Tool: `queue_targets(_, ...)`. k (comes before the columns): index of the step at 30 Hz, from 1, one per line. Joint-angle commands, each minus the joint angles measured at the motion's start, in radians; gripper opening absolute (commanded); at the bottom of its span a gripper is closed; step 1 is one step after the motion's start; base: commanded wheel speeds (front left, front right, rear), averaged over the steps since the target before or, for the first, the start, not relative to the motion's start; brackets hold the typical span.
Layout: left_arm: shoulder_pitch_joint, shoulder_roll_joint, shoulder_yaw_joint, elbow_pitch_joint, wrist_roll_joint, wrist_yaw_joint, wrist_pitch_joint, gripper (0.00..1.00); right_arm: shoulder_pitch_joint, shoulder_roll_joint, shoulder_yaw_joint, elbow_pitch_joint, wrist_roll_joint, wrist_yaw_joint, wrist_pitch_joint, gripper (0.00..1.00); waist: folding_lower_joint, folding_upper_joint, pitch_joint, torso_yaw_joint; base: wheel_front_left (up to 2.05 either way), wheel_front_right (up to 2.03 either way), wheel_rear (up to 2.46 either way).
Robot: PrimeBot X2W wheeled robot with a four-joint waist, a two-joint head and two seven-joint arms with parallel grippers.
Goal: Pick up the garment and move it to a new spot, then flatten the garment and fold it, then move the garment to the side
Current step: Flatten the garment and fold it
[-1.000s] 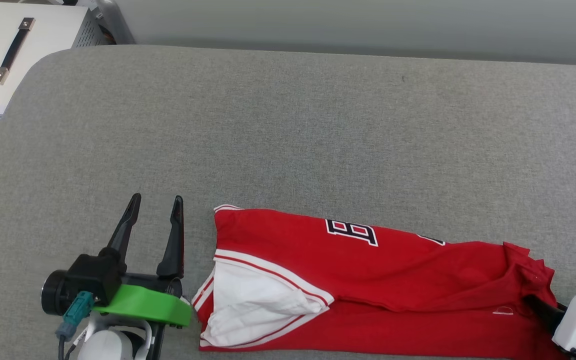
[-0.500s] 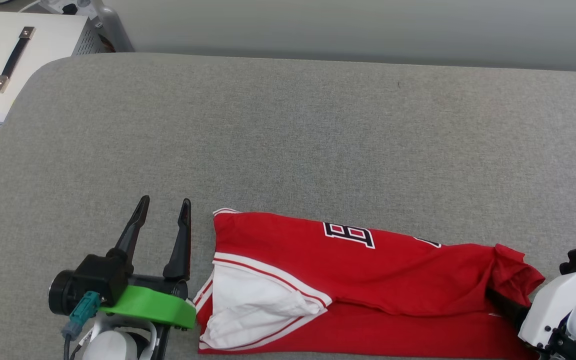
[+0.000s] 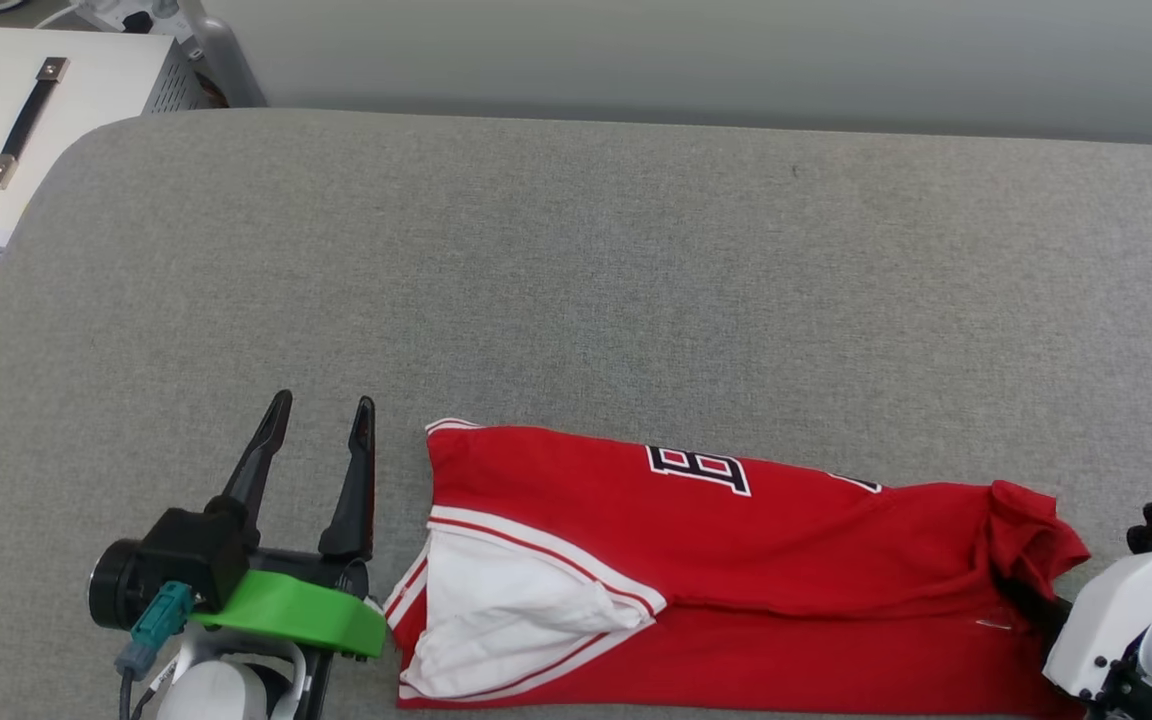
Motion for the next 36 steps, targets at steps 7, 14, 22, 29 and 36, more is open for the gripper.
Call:
queue_targets(7, -0.001, 0.002, -0.009, 0.005, -0.013, -0.003, -0.006, 1.0, -0.013, -0.08, -0.111, 0.036, -0.086, -0.005, -0.029, 0.0, 0.0, 0.0, -0.013, -0.004, 0.0, 0.0, 0.0)
queue_targets(14, 0.009, 0.001, -0.016, 0.014, -0.021, -0.003, -0.006, 1.0, -0.018, -0.117, -0.217, 0.058, -0.192, -0.005, -0.036, 0.0, 0.0, 0.0, -0.041, -0.004, 0.0, 0.0, 0.0)
queue_targets(22, 0.035, -0.007, -0.027, 0.024, -0.029, -0.003, -0.006, 1.0, 0.025, -0.054, -0.214, -0.021, -0.171, -0.005, -0.008, 0.0, 0.0, 0.0, -0.096, -0.007, 0.0, 0.0, 0.0)
queue_targets(29, 0.065, -0.013, -0.024, 0.027, -0.042, -0.003, -0.006, 1.0, 0.106, 0.007, -0.197, -0.151, -0.153, -0.005, 0.052, 0.0, 0.0, 0.0, -0.146, -0.009, 0.0, 0.0, 0.0)
queue_targets(36, 0.083, -0.023, -0.023, 0.025, -0.044, -0.003, -0.006, 1.0, 0.147, 0.091, -0.159, -0.276, -0.139, -0.005, 0.11, 0.0, 0.0, 0.0, -0.166, -0.005, 0.0, 0.0, 0.0)
